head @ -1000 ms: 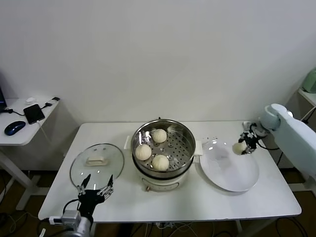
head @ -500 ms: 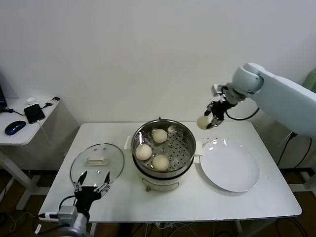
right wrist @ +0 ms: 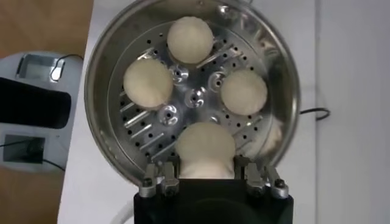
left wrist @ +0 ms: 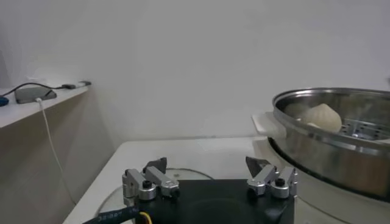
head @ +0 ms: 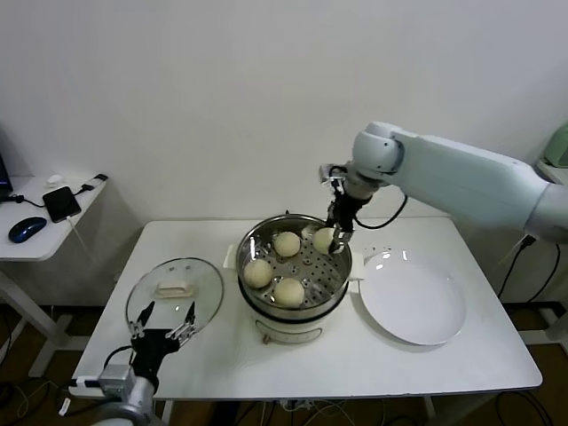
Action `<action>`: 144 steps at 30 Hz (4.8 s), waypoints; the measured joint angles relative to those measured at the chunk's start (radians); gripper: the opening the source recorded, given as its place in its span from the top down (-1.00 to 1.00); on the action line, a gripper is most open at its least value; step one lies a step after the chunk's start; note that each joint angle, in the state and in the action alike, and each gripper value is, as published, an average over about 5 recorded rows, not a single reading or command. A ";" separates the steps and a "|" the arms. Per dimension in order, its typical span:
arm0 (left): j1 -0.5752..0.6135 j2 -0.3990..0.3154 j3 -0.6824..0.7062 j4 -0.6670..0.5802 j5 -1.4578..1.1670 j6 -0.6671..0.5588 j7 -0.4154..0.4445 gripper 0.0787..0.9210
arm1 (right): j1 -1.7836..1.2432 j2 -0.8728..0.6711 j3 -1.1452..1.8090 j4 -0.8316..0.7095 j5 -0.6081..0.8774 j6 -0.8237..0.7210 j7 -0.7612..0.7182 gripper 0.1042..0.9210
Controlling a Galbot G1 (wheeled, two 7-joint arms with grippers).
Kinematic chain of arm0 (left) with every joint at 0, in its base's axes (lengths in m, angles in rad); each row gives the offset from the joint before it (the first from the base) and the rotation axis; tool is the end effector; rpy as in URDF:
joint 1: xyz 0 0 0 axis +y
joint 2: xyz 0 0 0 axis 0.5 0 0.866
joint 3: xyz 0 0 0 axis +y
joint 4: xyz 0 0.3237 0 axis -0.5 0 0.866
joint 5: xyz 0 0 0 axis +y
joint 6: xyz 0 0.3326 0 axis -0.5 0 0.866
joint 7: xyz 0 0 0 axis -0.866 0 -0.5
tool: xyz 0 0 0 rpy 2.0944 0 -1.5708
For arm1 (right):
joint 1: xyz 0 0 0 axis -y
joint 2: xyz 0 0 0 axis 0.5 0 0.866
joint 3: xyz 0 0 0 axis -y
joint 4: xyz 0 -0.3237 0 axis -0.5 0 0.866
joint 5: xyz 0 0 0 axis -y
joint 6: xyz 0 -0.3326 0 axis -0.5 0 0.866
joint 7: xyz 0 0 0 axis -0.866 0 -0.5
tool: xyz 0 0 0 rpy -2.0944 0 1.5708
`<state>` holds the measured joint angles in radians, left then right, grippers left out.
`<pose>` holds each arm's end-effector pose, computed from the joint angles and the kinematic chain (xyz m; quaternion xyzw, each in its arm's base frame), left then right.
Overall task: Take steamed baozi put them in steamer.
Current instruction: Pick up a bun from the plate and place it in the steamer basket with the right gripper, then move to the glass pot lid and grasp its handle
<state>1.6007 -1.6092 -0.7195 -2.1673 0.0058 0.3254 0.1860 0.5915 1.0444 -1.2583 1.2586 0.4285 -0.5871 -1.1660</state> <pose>0.1566 0.0483 -0.2600 0.0059 -0.9895 -0.0112 0.1438 0.5270 0.0536 -0.0306 0.5361 -0.5474 0.4934 0.4117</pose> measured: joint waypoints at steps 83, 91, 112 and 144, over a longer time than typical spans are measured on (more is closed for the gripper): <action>-0.139 0.034 0.024 0.109 -0.022 -0.162 -0.084 -0.77 | -1.712 0.131 1.822 0.469 0.133 0.596 0.957 -0.76; -0.182 0.076 0.023 0.207 0.244 -0.228 -0.128 -0.77 | -1.865 0.170 1.918 0.493 0.125 0.653 1.005 -0.76; -0.272 0.314 0.077 0.518 1.144 -0.324 -0.274 -0.77 | -1.986 0.205 1.981 0.469 0.093 0.722 1.033 -0.76; -0.410 0.383 0.222 0.767 1.312 -0.229 -0.355 -0.77 | -1.991 0.240 2.009 0.429 0.065 0.728 1.039 -0.76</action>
<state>1.1909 -1.2258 -0.4973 -1.4006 1.3181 0.0965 -0.1687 -1.3994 1.2847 0.7503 1.6872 0.4935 0.1406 -0.1274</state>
